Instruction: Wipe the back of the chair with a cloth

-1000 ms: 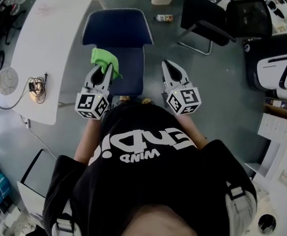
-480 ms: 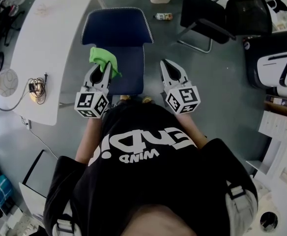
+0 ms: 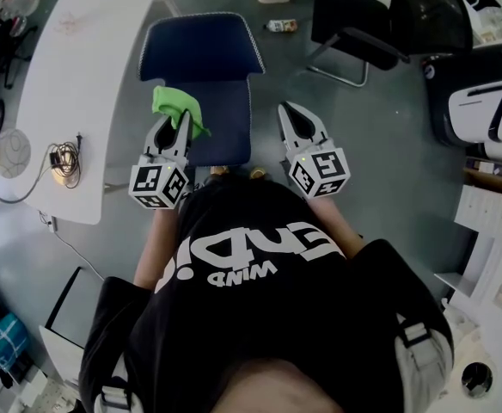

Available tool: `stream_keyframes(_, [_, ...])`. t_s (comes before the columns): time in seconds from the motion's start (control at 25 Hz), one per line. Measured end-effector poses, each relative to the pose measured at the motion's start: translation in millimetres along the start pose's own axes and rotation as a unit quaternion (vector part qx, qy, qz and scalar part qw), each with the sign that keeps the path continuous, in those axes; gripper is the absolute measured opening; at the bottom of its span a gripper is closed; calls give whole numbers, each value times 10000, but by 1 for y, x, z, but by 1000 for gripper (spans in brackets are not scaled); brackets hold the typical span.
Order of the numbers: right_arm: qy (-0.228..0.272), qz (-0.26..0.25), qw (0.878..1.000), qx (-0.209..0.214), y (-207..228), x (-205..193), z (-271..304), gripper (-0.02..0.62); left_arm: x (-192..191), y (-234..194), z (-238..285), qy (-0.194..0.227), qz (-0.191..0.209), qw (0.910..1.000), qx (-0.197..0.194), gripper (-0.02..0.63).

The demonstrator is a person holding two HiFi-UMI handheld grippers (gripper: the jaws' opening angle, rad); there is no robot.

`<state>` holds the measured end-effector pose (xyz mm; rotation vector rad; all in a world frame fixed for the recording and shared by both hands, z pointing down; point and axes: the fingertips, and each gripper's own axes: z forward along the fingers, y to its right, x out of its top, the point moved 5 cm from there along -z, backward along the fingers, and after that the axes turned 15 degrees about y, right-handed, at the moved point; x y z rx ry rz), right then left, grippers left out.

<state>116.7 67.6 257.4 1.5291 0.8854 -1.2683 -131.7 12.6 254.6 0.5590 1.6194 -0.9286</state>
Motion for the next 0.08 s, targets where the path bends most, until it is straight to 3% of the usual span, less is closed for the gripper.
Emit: stream_keyframes(0.08, [0, 0, 10000, 4, 0, 0, 1, -6, 1, 0, 1, 12, -10, 10000, 3, 69])
